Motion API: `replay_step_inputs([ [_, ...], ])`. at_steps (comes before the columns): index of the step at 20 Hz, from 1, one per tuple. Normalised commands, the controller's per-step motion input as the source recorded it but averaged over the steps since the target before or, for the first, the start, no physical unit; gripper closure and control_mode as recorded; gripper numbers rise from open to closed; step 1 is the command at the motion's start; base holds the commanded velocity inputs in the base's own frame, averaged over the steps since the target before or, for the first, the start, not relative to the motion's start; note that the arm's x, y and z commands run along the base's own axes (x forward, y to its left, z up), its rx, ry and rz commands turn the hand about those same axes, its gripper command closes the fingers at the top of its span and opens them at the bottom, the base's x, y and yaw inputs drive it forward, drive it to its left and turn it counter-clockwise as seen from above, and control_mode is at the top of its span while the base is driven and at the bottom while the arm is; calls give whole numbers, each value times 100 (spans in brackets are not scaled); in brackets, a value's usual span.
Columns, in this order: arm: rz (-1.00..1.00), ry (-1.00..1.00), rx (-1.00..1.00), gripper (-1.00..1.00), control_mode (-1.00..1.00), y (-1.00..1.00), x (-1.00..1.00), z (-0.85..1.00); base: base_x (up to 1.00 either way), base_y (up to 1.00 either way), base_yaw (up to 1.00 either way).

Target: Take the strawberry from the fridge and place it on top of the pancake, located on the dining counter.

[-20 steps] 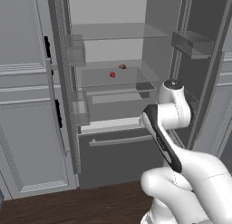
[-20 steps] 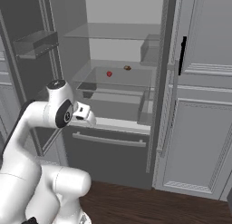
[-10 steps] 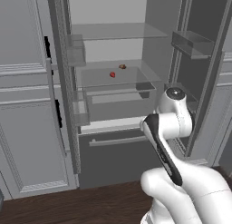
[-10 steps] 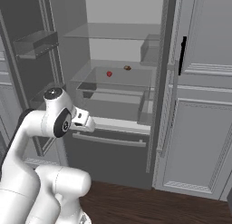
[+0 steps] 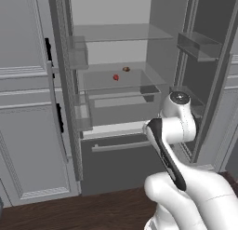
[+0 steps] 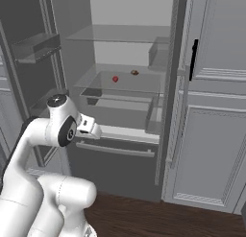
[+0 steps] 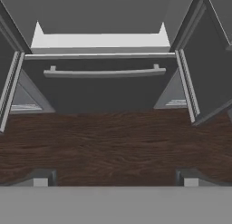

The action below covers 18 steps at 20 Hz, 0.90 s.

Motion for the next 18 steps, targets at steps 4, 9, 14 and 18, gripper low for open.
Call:
replay_step_inputs([
  [4,0,0,0,-100,100,0,0,0,50,6,0],
  [9,0,0,0,-100,100,0,0,0,57,10,0],
  [14,0,0,0,-100,100,0,0,0,59,13,0],
  [18,0,0,0,-100,100,0,0,0,54,14,0],
])
